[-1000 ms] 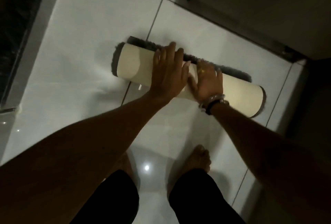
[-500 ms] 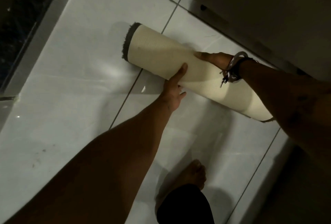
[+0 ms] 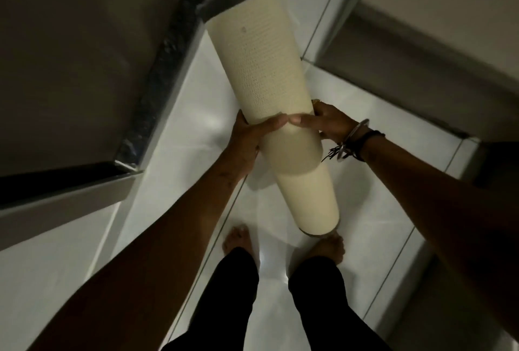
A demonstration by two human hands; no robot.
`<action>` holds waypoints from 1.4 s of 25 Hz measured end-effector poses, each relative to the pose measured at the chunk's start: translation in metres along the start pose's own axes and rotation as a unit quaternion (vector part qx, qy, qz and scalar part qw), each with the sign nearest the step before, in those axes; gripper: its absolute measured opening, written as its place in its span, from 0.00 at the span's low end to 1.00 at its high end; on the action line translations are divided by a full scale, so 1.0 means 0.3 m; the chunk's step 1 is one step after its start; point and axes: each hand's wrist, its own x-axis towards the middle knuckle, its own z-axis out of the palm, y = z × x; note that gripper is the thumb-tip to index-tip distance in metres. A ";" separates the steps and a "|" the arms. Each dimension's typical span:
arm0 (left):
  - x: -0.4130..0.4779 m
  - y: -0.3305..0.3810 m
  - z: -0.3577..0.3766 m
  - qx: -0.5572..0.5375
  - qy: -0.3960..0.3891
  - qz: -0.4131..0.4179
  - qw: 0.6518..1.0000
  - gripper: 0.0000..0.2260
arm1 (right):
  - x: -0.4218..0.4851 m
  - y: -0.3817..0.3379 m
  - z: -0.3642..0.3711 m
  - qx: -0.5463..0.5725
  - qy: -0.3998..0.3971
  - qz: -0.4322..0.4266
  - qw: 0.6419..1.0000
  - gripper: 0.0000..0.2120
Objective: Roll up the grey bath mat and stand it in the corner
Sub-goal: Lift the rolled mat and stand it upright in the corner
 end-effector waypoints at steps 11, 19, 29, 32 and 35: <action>0.080 1.044 0.052 0.199 -0.082 0.088 0.973 0.57 | -0.123 -0.949 -0.260 0.039 0.059 -0.212 0.975 0.47; 0.705 1.262 0.212 0.250 -0.084 0.120 0.957 0.36 | 0.328 -1.125 -0.760 -0.068 0.075 -0.206 0.973 0.37; 1.346 1.248 0.087 0.190 0.005 0.026 0.982 0.39 | 0.962 -1.160 -0.946 -0.099 0.178 -0.107 0.973 0.40; 1.383 1.245 0.094 0.151 -0.002 0.024 0.988 0.36 | 1.016 -1.167 -0.948 -0.076 0.245 -0.092 0.962 0.41; 1.287 1.252 0.121 0.135 0.015 0.043 0.990 0.34 | 0.951 -1.202 -0.945 -0.147 0.214 -0.041 0.965 0.47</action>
